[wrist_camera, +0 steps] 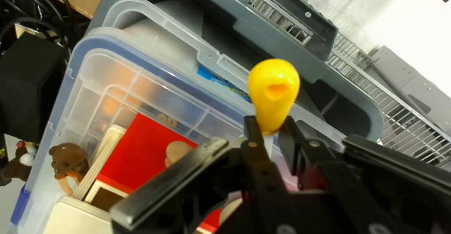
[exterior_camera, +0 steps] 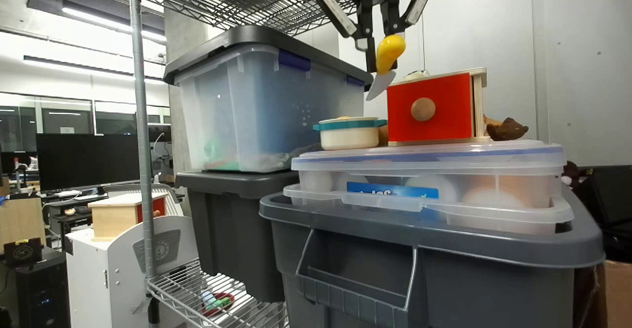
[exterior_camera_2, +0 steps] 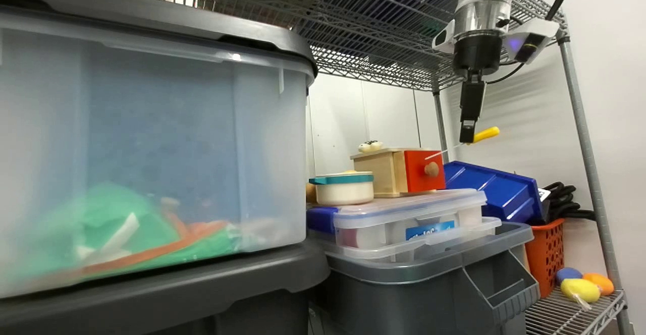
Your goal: Open the red drawer, pick up the knife from the top of the drawer and put it in the red drawer
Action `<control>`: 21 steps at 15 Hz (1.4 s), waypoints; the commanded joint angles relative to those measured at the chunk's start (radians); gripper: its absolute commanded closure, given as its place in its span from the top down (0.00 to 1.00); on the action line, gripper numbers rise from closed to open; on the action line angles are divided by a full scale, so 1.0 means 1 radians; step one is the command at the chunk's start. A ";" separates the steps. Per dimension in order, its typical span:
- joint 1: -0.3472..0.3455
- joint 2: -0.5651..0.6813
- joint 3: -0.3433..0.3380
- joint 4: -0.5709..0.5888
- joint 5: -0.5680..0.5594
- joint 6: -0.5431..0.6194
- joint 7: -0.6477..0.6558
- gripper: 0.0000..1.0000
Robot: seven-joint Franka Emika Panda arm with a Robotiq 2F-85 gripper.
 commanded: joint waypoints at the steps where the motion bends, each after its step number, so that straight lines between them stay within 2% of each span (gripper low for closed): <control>1: 0.020 -0.002 0.004 -0.009 0.021 0.030 -0.031 0.05; 13: 0.042 0.042 0.020 -0.008 0.044 0.039 -0.024 0.05; 21: 0.043 0.077 0.034 0.007 0.064 0.106 -0.002 0.05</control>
